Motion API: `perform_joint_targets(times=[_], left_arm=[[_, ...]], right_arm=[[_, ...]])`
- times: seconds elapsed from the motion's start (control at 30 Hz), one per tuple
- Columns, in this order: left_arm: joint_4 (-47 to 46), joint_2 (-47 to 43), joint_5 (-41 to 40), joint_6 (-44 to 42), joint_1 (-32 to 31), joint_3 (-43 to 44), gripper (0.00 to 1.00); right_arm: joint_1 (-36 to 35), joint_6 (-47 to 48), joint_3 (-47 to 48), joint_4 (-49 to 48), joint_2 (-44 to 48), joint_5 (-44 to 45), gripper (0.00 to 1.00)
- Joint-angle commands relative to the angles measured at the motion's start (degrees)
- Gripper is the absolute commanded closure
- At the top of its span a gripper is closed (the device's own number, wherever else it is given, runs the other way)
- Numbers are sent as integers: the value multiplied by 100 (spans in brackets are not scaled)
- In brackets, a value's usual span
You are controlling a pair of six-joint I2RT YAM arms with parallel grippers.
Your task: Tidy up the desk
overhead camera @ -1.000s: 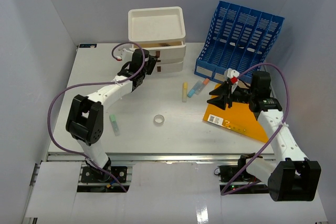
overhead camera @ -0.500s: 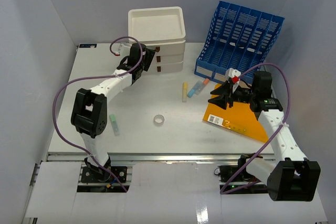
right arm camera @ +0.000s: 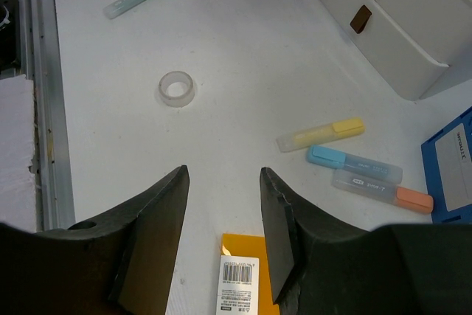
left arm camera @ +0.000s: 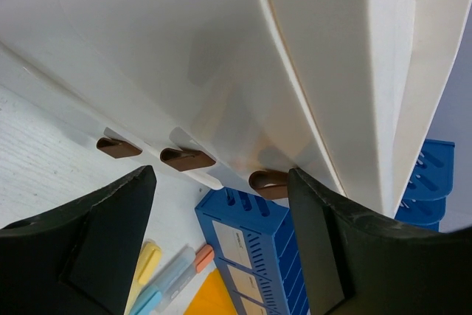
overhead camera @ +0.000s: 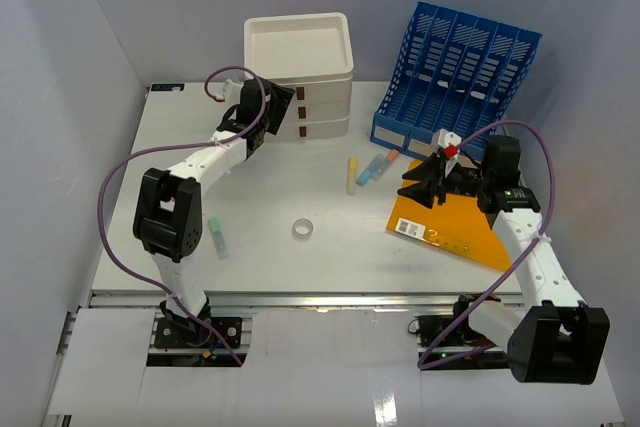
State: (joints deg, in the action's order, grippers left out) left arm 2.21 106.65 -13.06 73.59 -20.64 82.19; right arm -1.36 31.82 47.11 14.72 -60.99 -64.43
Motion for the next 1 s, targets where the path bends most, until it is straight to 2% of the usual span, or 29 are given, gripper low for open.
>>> perform_joint_targets(times=[0.0,0.4,0.5,0.57,0.77,0.97], left_arm=[[-339,-135,155,-74,118,-12,17],[-467,-153,322,-208,242,-16,11],[-694,-201,549,-406,252,-138,11],[-1164,-364,923,-630,245,-451,11],[-2047,-1029,1988,-2069,236,-1421,12],[-2106,-1436,2363,-3976,151,-2050,13]], right_arm=[[65,-62,35,-179,61,-174,50],[72,-71,35,-174,79,-208,50],[66,-71,35,-171,79,-226,50],[66,-71,35,-163,87,-228,50],[66,-62,17,-162,97,-298,50],[66,-66,17,-163,70,-342,50]])
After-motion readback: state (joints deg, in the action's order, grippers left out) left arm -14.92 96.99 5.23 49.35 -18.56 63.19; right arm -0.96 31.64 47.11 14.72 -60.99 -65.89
